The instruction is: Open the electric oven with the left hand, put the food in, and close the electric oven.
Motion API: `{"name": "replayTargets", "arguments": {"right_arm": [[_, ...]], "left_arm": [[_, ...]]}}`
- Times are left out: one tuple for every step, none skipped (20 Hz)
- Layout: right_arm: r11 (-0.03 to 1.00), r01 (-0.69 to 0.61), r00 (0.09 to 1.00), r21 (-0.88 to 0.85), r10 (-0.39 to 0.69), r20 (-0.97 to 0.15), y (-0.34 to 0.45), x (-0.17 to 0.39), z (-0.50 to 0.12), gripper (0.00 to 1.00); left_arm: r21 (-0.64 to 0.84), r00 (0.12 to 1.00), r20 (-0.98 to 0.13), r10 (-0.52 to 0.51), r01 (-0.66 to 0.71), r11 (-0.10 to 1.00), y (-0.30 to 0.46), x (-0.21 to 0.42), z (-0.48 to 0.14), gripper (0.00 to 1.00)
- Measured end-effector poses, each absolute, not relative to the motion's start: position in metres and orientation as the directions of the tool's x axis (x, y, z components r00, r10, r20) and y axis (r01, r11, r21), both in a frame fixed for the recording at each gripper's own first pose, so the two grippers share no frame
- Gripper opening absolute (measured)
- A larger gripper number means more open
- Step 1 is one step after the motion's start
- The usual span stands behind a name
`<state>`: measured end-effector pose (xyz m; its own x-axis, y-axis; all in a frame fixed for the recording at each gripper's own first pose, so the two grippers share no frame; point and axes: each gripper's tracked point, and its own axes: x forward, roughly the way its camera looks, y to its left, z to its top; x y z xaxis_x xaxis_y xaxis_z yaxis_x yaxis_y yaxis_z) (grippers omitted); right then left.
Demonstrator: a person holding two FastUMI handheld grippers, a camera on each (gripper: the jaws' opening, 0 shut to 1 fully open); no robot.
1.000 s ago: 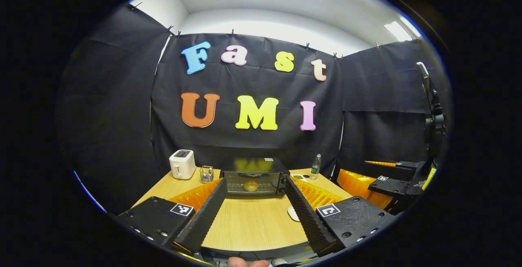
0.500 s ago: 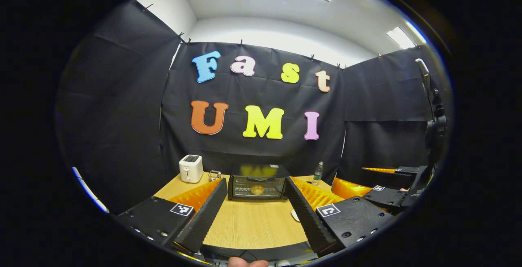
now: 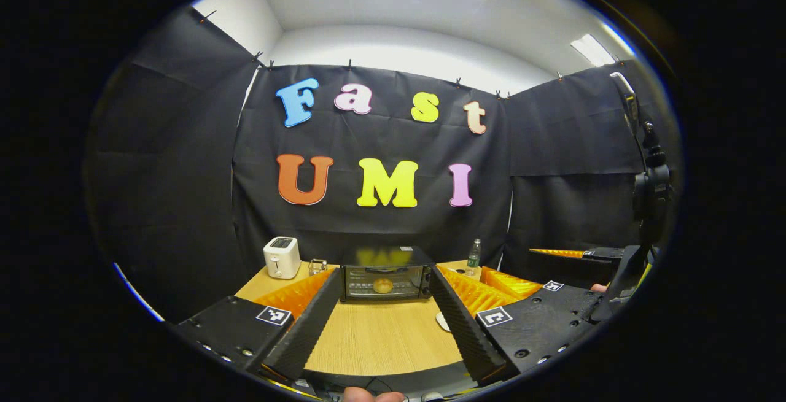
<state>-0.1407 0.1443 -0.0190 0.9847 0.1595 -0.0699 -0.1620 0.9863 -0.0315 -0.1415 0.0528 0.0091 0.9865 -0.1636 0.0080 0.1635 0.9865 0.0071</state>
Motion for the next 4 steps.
{"name": "replayTargets", "arguments": {"right_arm": [[0.987, -0.156, 0.986, -0.032, 0.154, -0.071, 0.1423, -0.1392, -0.0189, 0.99], [0.988, -0.151, 0.986, -0.033, 0.148, -0.075, 0.1396, -0.1383, -0.0194, 0.99], [0.989, -0.145, 0.986, -0.030, 0.142, -0.082, 0.1385, -0.1374, -0.0211, 0.99], [0.990, -0.140, 0.987, -0.027, 0.138, -0.089, 0.1371, -0.1366, -0.0220, 0.99]], "left_arm": [[0.010, 0.986, 0.007, -0.169, 0.169, 0.986, 0.0506, -0.1407, 0.0083, 0.94], [0.011, 0.985, 0.004, -0.173, 0.173, 0.985, 0.0491, -0.1387, 0.0072, 0.94], [0.013, 0.984, -0.001, -0.177, 0.177, 0.984, 0.0478, -0.1371, 0.0062, 0.94], [0.015, 0.983, -0.002, -0.183, 0.183, 0.983, 0.0463, -0.1360, 0.0062, 0.94]]}}
